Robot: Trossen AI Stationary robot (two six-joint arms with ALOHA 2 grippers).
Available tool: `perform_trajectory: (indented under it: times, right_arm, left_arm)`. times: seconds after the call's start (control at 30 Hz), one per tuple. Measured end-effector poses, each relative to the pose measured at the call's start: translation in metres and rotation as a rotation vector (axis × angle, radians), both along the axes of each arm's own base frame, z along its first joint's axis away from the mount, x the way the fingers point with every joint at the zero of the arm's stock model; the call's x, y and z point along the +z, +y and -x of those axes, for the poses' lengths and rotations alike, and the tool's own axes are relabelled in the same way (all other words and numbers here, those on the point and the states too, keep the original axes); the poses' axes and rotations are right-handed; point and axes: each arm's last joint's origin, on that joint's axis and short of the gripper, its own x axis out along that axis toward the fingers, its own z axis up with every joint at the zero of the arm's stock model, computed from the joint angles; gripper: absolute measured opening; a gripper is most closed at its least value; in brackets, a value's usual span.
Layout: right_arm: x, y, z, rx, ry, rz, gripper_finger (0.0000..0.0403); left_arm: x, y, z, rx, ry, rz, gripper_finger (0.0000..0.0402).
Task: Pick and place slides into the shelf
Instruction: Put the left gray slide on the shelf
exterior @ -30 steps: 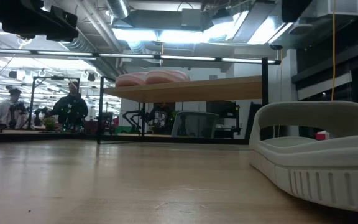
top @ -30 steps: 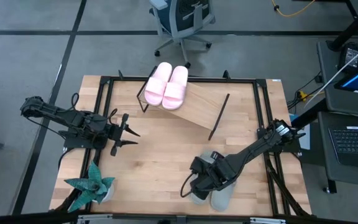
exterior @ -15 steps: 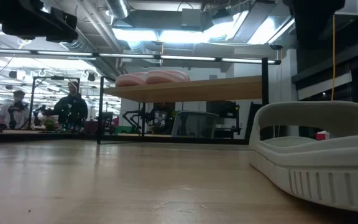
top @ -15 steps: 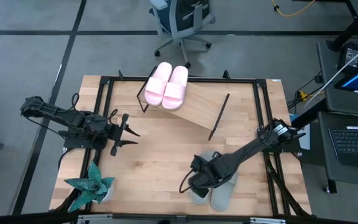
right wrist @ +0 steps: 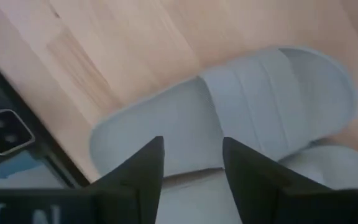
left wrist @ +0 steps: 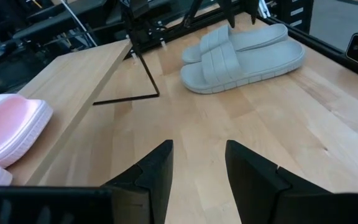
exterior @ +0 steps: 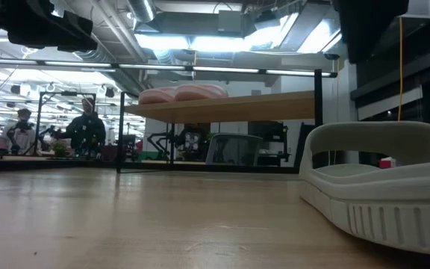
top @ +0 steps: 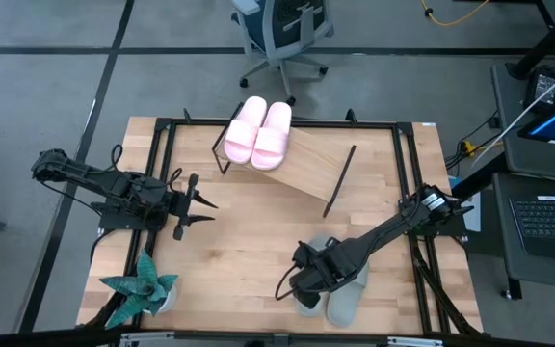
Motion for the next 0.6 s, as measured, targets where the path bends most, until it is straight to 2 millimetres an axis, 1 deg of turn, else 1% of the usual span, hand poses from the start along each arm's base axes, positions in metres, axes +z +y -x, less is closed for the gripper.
perform_trajectory:
  times: [0.1,0.2,0.33,0.43,0.6]
  right_arm:
    - [0.001,0.002,-0.004,-0.005,-0.043,-0.025,0.0169]
    - [0.002,0.004,-0.008,0.025,-0.087,-0.027,0.0169]
    - [0.002,0.002,-0.009,0.012,-0.090,-0.034,0.0169]
    - [0.002,0.006,-0.007,-0.015,-0.098,-0.032,0.0169]
    - [0.002,0.021,0.003,-0.048,-0.105,-0.028,0.0169]
  left_arm:
    - [0.000,0.000,0.000,0.000,0.000,0.000,0.0139]
    - [0.000,0.000,0.000,0.001,0.001,0.003,0.0139]
    - [0.000,0.000,0.000,0.003,0.001,0.007,0.0139]
    - [0.000,0.000,0.000,0.003,0.001,0.007,0.0139]
    - [0.000,0.000,0.000,0.010,0.002,0.025,0.0139]
